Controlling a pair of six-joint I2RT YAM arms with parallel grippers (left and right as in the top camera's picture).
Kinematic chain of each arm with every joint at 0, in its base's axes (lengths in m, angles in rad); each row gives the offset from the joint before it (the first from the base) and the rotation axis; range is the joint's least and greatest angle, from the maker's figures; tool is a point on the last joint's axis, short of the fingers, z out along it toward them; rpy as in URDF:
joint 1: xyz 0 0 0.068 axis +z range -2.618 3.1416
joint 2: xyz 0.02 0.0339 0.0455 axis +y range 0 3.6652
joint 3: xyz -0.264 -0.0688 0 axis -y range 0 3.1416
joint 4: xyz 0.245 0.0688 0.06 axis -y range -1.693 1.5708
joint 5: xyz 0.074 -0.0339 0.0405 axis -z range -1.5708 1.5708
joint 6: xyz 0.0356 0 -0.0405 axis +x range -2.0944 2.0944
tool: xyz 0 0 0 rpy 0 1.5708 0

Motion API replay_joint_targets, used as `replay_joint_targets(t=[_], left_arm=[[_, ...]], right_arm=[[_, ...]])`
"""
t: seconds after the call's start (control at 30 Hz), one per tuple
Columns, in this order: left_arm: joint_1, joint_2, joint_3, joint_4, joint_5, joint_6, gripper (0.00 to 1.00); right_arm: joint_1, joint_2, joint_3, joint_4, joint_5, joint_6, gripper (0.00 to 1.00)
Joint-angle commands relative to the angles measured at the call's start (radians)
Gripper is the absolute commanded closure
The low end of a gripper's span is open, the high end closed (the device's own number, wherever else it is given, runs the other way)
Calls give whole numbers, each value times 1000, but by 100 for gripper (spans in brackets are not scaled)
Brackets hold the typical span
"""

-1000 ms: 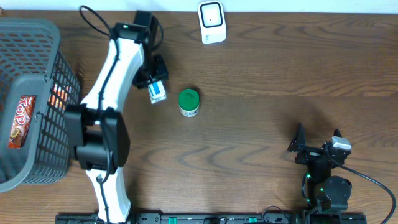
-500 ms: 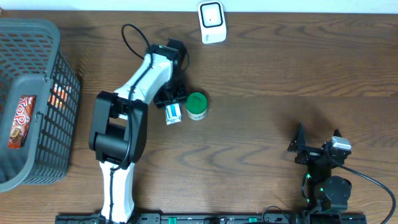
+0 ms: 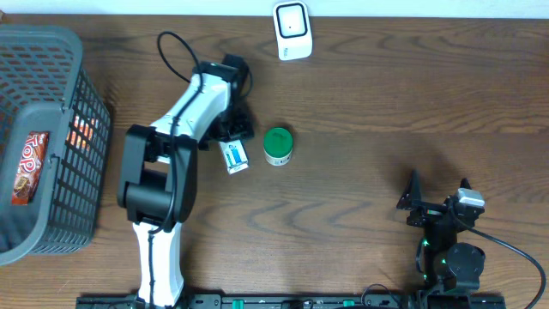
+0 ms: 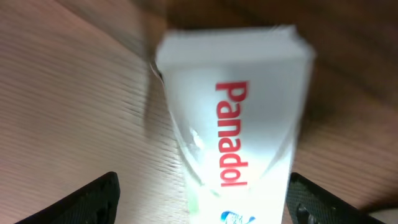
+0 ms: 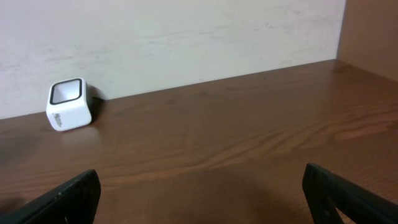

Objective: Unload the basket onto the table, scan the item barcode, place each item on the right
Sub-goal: 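Place the Panadol box on the table and release it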

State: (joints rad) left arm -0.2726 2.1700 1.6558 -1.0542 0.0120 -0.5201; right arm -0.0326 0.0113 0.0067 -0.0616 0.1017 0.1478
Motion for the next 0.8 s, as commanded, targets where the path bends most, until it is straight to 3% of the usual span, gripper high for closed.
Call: replay_joint_targets(t=[0.0,0.17,0.43,0.6,0.77], left_arm=[[38,-177,68,-5,-21,41,10],[80,-435,111,22,-20,100,2],[276,-802,118,153,-25,110,1],[521,-880,118,135,-25,29,1],[747,-823,117,43,-24,-164,1]], right_arm=[[-3,-3,-1,-2,5,-11,1],[-3,-3,-1,-2,5,-11,1],[-3,-3,-1,-2,5,-11,1],[-3,-3,-1,-2,5,-11,1],[-3,-3,-1,-2,5,-11,1]])
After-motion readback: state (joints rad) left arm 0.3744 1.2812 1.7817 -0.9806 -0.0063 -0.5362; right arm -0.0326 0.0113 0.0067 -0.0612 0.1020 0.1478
